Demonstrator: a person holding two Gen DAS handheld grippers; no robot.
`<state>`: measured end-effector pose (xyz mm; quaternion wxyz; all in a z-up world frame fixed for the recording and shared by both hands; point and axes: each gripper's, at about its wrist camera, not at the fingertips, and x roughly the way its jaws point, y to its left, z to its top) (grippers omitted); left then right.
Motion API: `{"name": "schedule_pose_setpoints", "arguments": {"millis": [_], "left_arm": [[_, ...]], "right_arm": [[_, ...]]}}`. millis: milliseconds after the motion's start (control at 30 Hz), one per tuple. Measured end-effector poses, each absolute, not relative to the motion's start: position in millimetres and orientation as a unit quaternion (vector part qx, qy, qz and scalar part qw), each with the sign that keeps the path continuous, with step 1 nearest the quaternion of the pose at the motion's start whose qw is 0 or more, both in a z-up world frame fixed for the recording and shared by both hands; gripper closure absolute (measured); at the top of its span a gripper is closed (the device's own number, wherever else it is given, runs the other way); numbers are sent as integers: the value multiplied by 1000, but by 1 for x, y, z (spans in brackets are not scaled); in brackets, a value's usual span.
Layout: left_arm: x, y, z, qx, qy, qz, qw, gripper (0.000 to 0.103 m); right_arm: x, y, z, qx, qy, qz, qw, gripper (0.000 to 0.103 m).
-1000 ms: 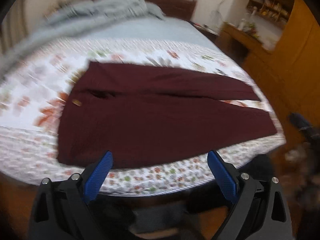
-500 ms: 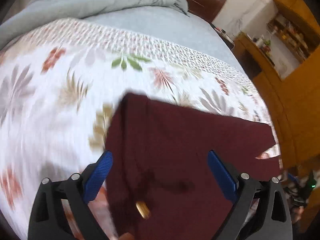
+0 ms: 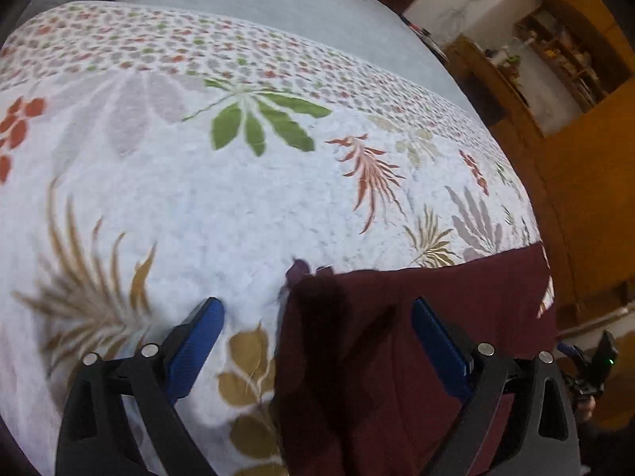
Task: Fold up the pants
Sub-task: 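Move the left tool to the waistband while the right tool reaches the leg hems, then close the left gripper on the waistband while the right gripper grasps the hems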
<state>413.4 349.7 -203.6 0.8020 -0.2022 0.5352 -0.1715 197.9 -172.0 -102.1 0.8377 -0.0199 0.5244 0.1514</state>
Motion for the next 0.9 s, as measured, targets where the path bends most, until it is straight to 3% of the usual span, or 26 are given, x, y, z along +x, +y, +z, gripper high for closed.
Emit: {"name": "schedule_pose_setpoints", "arguments": {"millis": [333, 533, 567, 600, 667, 700, 733, 767, 800, 833, 867, 900], "left_arm": [[426, 298, -202, -155, 568, -271, 761, 8], [424, 310, -208, -209, 564, -253, 758, 10], [422, 308, -206, -201, 563, -248, 763, 15], [421, 307, -206, -189, 564, -241, 766, 39], [416, 314, -207, -176, 569, -216, 774, 70], [413, 317, -208, -186, 567, -215, 773, 77], [412, 319, -209, -188, 565, -213, 775, 79], [410, 319, -209, -190, 563, -209, 777, 80], [409, 319, -209, -192, 560, -205, 779, 80], [409, 319, -210, -193, 559, -199, 781, 80], [409, 318, -211, -195, 560, -194, 782, 80], [409, 318, -212, -197, 561, -190, 782, 80]], "right_arm": [[205, -166, -101, -17, 527, 165, 833, 2], [209, -191, -89, 4, 534, 184, 825, 2], [214, -201, -85, 18, 538, 192, 821, 3], [221, -215, -80, 30, 540, 199, 818, 3], [242, -256, -70, 53, 539, 206, 815, 5], [261, -289, -66, 72, 543, 205, 811, 25], [277, -314, -66, 87, 552, 210, 802, 45], [290, -333, -68, 96, 563, 208, 794, 80], [314, -367, -72, 114, 577, 197, 785, 83], [328, -387, -73, 123, 580, 191, 782, 80], [346, -410, -75, 126, 585, 182, 780, 67], [363, -431, -78, 129, 589, 173, 779, 48]]}}
